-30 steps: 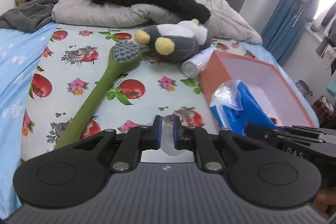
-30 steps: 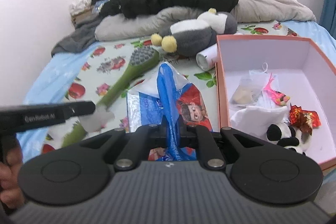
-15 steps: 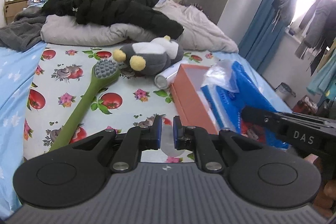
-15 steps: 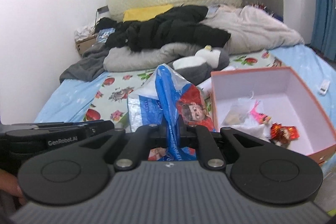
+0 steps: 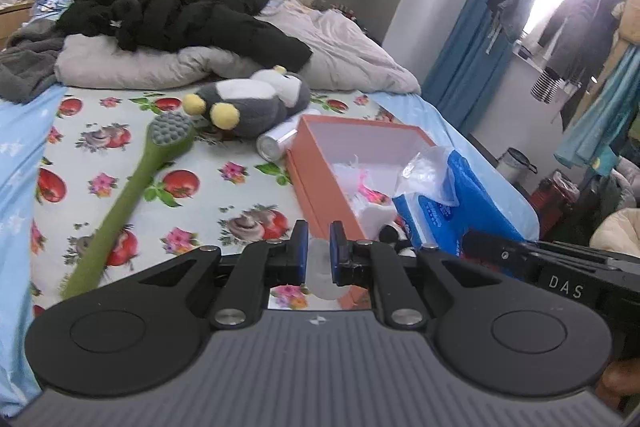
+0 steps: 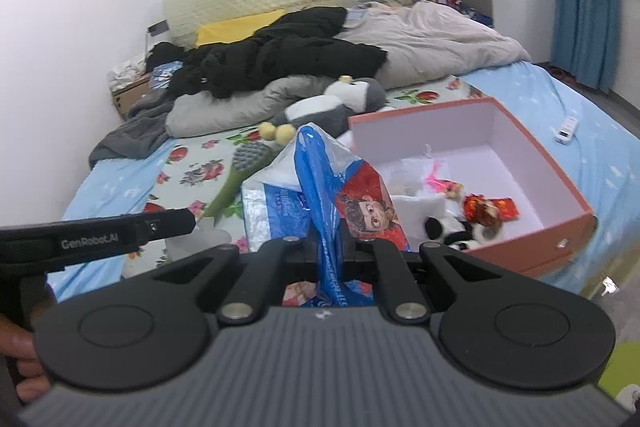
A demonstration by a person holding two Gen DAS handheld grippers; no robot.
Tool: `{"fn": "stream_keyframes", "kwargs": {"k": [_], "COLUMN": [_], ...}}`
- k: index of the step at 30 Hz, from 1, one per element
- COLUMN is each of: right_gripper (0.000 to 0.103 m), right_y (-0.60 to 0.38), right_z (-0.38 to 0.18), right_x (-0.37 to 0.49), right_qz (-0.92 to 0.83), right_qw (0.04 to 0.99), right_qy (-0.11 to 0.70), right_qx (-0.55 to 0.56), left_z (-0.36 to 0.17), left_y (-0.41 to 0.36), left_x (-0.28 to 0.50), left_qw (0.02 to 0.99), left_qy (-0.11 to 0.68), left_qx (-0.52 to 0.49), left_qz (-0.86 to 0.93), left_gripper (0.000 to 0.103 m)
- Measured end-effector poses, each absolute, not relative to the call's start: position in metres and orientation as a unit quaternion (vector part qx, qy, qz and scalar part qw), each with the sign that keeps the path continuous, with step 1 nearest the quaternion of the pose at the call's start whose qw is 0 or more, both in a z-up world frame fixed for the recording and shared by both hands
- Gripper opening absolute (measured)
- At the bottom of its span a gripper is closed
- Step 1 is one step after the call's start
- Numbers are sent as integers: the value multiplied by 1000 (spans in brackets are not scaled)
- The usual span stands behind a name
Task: Organize soft objects
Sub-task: 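Carry the tissue packet and clear piece over the pink box with both grippers, then open both grippers to drop the tissue packet and clear piece into the box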
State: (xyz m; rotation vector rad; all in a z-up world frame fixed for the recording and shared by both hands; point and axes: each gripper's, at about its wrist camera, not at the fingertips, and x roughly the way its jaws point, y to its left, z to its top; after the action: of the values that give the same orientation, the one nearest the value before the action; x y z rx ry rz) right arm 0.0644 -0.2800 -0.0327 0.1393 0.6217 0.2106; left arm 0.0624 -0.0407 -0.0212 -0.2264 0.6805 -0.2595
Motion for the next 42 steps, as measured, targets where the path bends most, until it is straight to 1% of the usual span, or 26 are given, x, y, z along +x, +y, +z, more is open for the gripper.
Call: {"fn": "stream_keyframes", "kwargs": {"k": [5, 9, 13, 20, 26, 30, 38, 39, 40, 41, 42], "right_gripper": [10, 10, 10, 10, 10, 10, 13, 17, 26, 33, 45], "right_y": [-311, -335, -358, -385, -402, -405, -414, -415, -416, -417, -419], "right_z": [-34, -39, -44, -54, -80, -100, -141, -146, -150, -153, -155], "right_x": [71, 83, 109, 180, 253, 297, 353, 358, 360, 362, 362], "right_qz": [81, 63, 44, 12, 25, 22, 25, 22, 19, 19, 20], "right_qw": [943, 941, 938, 942, 929, 922, 905, 902, 899, 897, 894], "right_qy": [313, 321, 328, 328, 358, 378, 417, 424, 429, 433, 435], "right_qx": [76, 89, 99, 74, 95, 76, 76, 80, 85, 92, 101], "left_z": [-22, -23, -24, -34, -62, -85, -131, -136, -142, -147, -151], "left_y": [-70, -95, -120, -159, -187, -202, -222, -223, -222, -222, -222], "left_x": [68, 89, 120, 200, 280, 332, 412, 418, 424, 430, 433], "left_qw": [924, 918, 914, 906, 895, 885, 872, 870, 868, 862, 857], "left_qy": [335, 345, 353, 368, 392, 412, 442, 447, 452, 462, 470], "left_qx": [-107, -113, -105, -98, -94, -87, -74, -77, -82, -86, -87], "left_qz": [-148, -160, -171, -184, -190, -198, -195, -193, -192, -189, -191], "left_gripper": [13, 13, 13, 13, 13, 13, 13, 13, 13, 14, 14]}}
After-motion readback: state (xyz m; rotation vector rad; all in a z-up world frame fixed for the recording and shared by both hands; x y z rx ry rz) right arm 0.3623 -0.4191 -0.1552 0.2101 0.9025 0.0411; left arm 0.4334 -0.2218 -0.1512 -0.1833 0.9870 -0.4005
